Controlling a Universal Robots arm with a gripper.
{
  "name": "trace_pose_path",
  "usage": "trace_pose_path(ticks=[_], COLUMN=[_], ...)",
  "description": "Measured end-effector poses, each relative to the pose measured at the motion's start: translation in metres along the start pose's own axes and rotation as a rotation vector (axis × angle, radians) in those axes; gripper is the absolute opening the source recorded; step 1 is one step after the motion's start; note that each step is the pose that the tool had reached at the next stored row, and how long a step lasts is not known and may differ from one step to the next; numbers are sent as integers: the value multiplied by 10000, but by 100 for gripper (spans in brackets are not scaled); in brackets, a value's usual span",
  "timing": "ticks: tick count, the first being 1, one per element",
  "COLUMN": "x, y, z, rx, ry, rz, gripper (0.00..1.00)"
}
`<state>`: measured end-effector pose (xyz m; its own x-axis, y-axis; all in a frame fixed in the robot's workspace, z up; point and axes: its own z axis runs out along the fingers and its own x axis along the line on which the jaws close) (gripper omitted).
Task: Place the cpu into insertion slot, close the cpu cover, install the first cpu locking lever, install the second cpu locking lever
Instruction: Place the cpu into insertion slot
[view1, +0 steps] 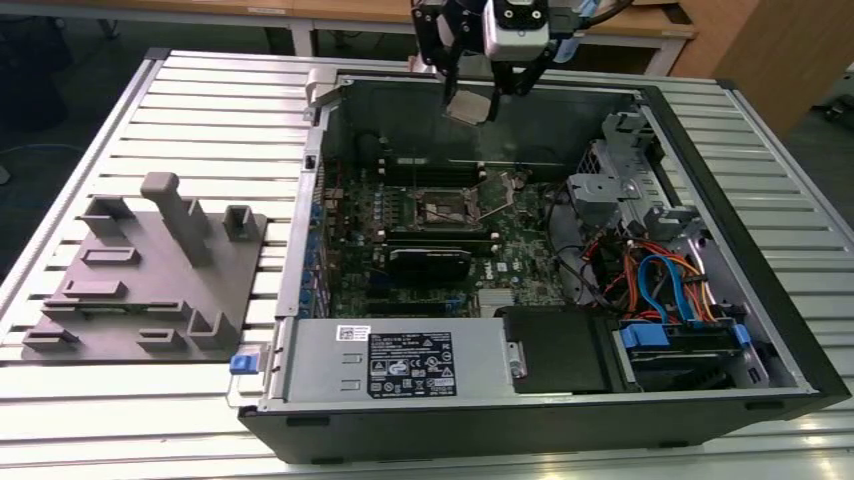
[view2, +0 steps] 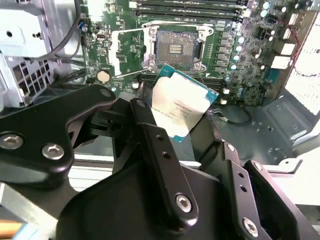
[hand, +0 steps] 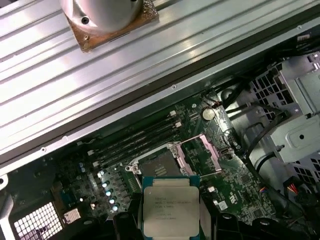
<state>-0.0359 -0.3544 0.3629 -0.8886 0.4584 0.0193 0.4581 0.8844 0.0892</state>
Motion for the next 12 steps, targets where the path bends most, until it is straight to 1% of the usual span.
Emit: trace_pose_path(ticks=[8, 12], x=[0, -3], y=[0, -6], z=[5, 9], rx=[-24, -27], ry=[-110, -133], rz=[1235, 1488], gripper=[54, 54])
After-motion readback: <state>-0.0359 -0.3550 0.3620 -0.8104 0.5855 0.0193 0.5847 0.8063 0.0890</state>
